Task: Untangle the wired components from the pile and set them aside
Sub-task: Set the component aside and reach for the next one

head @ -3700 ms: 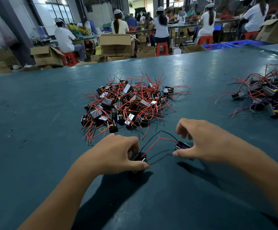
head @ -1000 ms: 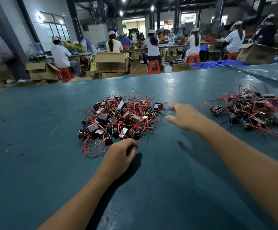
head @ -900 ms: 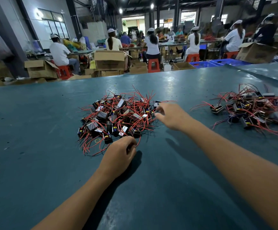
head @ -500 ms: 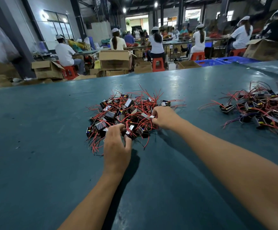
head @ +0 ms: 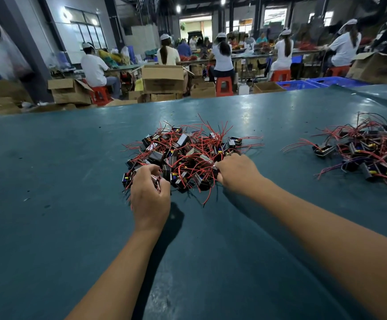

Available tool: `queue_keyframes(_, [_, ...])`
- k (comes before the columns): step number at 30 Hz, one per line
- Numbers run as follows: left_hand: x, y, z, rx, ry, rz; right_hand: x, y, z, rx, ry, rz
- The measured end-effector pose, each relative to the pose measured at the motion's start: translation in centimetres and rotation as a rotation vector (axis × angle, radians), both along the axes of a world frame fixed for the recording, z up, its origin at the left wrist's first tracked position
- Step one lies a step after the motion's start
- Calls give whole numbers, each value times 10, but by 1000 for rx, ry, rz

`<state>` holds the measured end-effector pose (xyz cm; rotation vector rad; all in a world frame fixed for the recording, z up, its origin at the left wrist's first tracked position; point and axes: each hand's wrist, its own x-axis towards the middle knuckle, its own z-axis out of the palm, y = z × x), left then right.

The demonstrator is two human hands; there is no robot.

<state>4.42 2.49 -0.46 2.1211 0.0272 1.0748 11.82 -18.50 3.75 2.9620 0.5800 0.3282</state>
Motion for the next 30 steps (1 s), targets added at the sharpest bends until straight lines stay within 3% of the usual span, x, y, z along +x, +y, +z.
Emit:
queue_keyframes(6, [1,4,-1,10,88,64,-2,-5,6,89,-37,2])
queue_keyframes(11, [6,9,-10,93,353,158,-6,-7,-3,177,-31,41])
queue_keyframes(15, [9,12,-13,190,508,207,-6,-7,-5,249,101,14])
queue_keyframes(22, [7,12,-13,296,517,217,-17,-2,0,324,38,-59])
queue_keyframes(30, [5,6,-9,359,470,249,-68,-23,-14,520,66,23])
